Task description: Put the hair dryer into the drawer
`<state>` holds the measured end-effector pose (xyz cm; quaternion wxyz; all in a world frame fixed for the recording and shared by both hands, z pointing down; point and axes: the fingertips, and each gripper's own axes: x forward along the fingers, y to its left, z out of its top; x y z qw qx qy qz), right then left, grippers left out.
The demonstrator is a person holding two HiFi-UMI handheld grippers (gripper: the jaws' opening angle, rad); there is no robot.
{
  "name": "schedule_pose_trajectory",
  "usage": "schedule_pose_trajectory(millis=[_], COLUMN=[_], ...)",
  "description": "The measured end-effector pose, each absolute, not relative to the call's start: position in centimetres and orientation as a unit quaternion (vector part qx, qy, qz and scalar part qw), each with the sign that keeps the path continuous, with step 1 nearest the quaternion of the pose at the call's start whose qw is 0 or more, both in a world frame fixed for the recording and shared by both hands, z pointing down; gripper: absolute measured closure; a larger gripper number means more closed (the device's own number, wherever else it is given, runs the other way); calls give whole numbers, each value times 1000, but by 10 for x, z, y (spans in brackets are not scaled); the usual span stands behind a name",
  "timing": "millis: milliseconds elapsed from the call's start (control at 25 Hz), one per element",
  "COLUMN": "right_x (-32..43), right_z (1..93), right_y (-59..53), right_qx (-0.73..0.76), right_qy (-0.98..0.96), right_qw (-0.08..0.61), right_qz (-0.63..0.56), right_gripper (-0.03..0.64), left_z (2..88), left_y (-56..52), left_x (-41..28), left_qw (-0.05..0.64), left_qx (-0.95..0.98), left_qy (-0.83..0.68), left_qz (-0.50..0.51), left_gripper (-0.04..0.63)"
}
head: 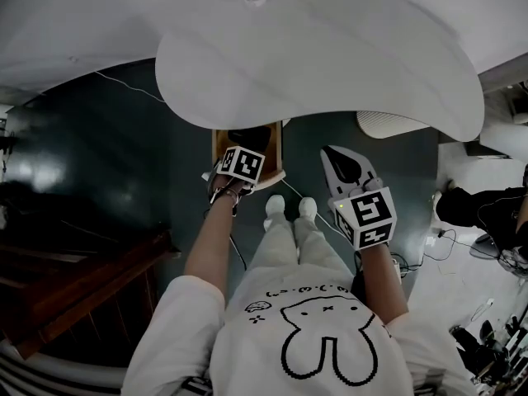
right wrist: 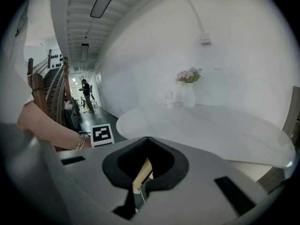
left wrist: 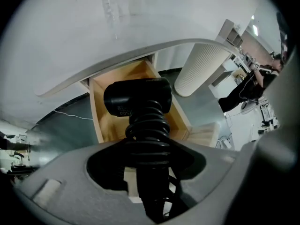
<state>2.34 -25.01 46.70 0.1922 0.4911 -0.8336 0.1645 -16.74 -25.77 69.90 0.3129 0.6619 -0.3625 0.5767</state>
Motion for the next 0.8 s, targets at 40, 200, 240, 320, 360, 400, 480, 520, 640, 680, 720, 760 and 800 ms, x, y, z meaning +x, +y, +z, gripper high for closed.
schedule_pose_trajectory(millis=[40,200,240,320,360,400,480,520,640,680,720,760,800], right_x=[24,24,25,26,27,27,29,30,34,35,36,36,37], right_z=[467,471,474,481,484,488,493,495,500,502,503,504,506], right_y=[-249,-246,-245,-245,-244,-244,-242,-242,-242,-242,-243,-243,-242], right_qx=[492,493,493,494,495,495,494,494,494,494,494,494,494], right_qy=[-833,-830,-829,-827,-825,-824,-822,-822,-819,-819,-818,-817,-817], right_qw=[192,195,196,197,197,197,200,201,205,207,208,209,210], right_qz=[165,171,174,183,188,192,199,201,206,207,209,210,211], right_gripper=[615,615,615,615,615,615,615,615,615,615,615,615,615], left_z=[702,713,716,722,726,729,735,738,744,747,749,752,755], left_y=[-259,-267,-269,-274,-276,-277,-279,-280,-286,-287,-288,-288,-288], left_x=[-167,-167,-166,-164,-164,-163,-162,-161,-159,-159,-160,-161,-163], left_qw=[308,289,287,282,279,276,274,272,267,268,270,273,276], left_qx=[661,656,655,653,652,650,643,640,636,634,631,625,619], left_qy=[-360,-352,-351,-350,-349,-347,-340,-336,-328,-327,-326,-323,-320], left_qz=[582,601,604,609,613,617,629,635,645,647,651,656,662], left_gripper=[347,347,347,347,347,347,347,347,347,347,347,347,347])
